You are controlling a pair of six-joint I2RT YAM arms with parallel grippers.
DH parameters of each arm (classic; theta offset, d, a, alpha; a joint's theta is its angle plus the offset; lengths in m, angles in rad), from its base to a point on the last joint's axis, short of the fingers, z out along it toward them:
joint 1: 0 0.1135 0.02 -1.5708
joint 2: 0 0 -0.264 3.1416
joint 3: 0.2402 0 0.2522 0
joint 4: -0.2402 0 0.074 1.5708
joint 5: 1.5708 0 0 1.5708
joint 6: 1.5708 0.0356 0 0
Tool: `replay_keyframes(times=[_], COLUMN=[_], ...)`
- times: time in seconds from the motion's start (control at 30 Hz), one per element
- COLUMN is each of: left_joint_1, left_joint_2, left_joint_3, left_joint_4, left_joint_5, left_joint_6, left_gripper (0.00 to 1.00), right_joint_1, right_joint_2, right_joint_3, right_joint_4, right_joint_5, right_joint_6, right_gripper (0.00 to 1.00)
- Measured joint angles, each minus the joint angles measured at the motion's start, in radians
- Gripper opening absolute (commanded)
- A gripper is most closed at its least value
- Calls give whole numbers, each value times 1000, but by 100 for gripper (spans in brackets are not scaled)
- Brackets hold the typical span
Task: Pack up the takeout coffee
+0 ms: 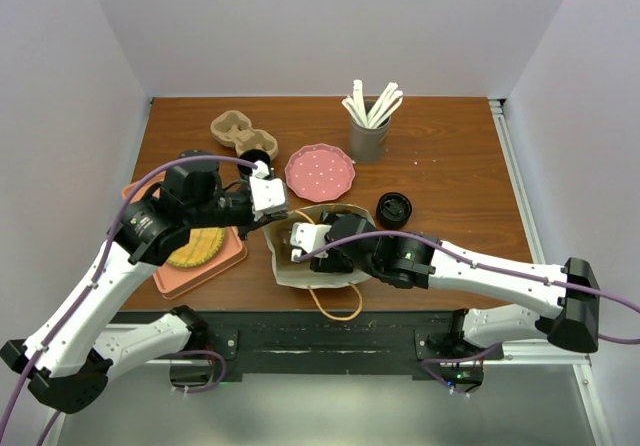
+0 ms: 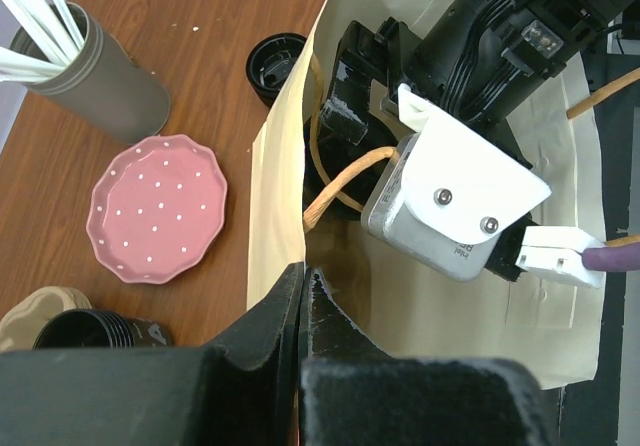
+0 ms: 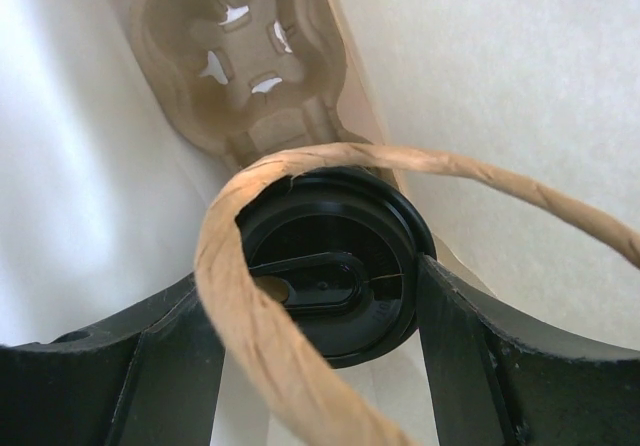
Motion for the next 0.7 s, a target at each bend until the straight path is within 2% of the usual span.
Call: replay_keyframes(times=[0.4,0.7], left_joint_1=[0,0], left_joint_2=[-8,-11], left_joint_3=[0,-11], left_joint_4=[0,3], left_joint_5=[7,25], left_joint_6=[3,0], left_gripper=[0,0], right_joint_1=[0,-1], right_joint_2=[4,22], right_joint_3=[-14,-32], right_joint_4=[-16,32], right_joint_5=[18,53], right_joint_6=[35,66], right_gripper=[44,44])
